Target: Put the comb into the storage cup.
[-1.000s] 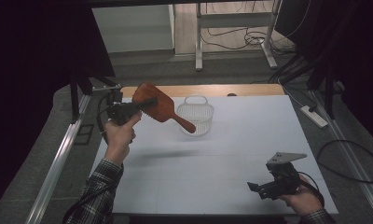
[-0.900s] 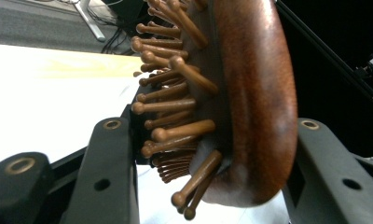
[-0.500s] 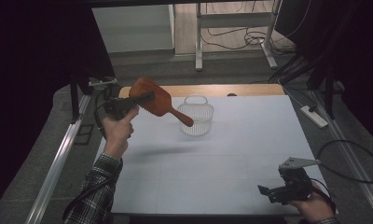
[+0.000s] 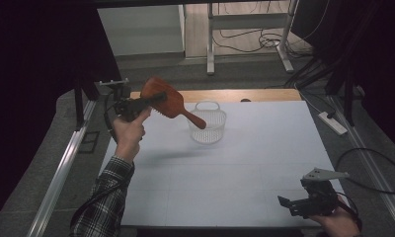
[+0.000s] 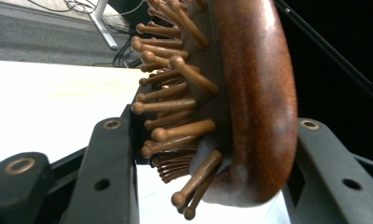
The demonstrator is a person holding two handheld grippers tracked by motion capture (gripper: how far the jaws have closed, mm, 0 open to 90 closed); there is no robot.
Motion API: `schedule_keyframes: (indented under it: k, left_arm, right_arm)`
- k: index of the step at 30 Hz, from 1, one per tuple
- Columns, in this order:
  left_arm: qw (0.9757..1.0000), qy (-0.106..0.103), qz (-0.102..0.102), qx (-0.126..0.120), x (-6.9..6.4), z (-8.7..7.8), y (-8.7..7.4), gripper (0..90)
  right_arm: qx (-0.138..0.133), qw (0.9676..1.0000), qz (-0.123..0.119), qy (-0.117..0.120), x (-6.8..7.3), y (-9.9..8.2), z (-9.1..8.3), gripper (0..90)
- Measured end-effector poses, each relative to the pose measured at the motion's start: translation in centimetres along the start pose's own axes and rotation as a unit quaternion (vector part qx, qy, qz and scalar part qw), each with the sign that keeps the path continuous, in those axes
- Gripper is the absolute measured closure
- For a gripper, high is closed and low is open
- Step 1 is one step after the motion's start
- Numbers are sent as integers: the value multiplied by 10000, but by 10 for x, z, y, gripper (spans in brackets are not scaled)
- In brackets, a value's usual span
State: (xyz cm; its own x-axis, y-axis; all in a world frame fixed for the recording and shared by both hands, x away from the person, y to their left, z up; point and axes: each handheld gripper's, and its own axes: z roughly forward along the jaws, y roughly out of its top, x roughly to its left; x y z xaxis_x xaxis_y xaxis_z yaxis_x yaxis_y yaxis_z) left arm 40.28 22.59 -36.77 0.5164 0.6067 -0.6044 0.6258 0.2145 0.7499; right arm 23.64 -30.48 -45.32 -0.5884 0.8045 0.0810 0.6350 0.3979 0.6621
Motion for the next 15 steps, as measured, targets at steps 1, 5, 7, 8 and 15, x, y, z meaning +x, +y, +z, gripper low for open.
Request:
schedule_keyframes:
  k: [1,5,7,8,15]
  left_arm:
    - [10000,13,-8,-13,0,1,1,538]
    - [10000,78,-1,-9,1,9,3,538]
    - [10000,92,-3,2,1,13,3,538]
    - [10000,98,-5,4,1,15,3,539]
    - [9999,155,-6,9,2,28,1,538]
  right_arm:
    - [1,10000,-17,10,0,0,0,0]
    - [2,10000,-16,10,0,0,0,0]
    - [-7,10000,-7,2,0,0,0,0]
    - [-15,10000,-11,-4,0,0,-1,0]
    - [16,10000,9,7,0,0,-1,0]
